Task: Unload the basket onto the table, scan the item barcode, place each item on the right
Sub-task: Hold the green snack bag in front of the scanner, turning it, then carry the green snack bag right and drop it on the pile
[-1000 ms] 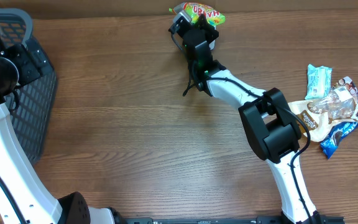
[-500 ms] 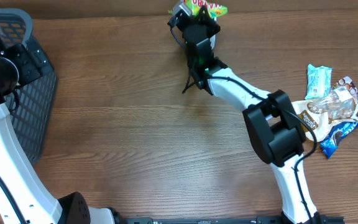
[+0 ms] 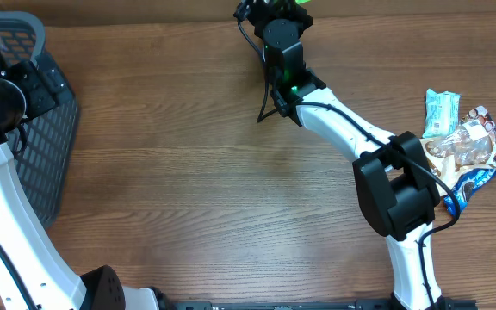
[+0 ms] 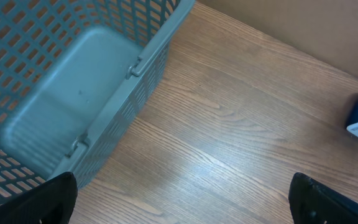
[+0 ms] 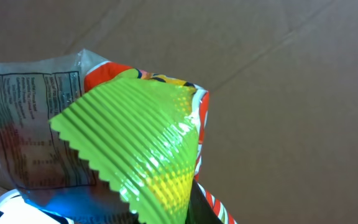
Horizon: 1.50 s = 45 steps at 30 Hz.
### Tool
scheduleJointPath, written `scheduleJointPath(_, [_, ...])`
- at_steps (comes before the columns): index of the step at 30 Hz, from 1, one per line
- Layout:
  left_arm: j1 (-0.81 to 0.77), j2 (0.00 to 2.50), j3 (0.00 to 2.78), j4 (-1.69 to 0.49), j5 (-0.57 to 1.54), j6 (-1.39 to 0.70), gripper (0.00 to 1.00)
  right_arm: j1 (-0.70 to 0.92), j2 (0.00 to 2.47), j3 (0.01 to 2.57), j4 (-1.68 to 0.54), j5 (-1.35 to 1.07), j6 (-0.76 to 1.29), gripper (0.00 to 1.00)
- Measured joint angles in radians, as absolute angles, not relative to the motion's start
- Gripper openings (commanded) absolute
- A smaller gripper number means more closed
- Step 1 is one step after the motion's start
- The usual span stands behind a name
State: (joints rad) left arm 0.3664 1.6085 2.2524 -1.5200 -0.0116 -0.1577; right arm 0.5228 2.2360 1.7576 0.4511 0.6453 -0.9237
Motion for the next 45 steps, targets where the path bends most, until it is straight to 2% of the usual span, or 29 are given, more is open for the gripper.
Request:
scheduleJointPath(8, [0.366, 1.608, 2.252, -1.52, -0.012, -0.158, 1.0, 0.471, 2.236, 1.758, 0.388, 0.557, -0.874, 0.04])
scheduleJointPath(20, [0.366, 1.608, 2.252, -1.52, -0.012, -0.158, 1.0, 0.427, 2.283, 1.758, 0.569, 0.477, -0.83, 0.04])
scheduleJointPath(39, [0.366, 1.608, 2.252, -1.52, -0.012, -0.158, 1.0, 0.432, 2.317, 1.758, 0.563, 0.429, -0.834, 0.04])
scheduleJointPath(45, [0.366, 1.608, 2.252, -1.52, -0.012, -0.158, 1.0, 0.467, 2.296, 1.757, 0.368, 0.483, -0.834, 0.04])
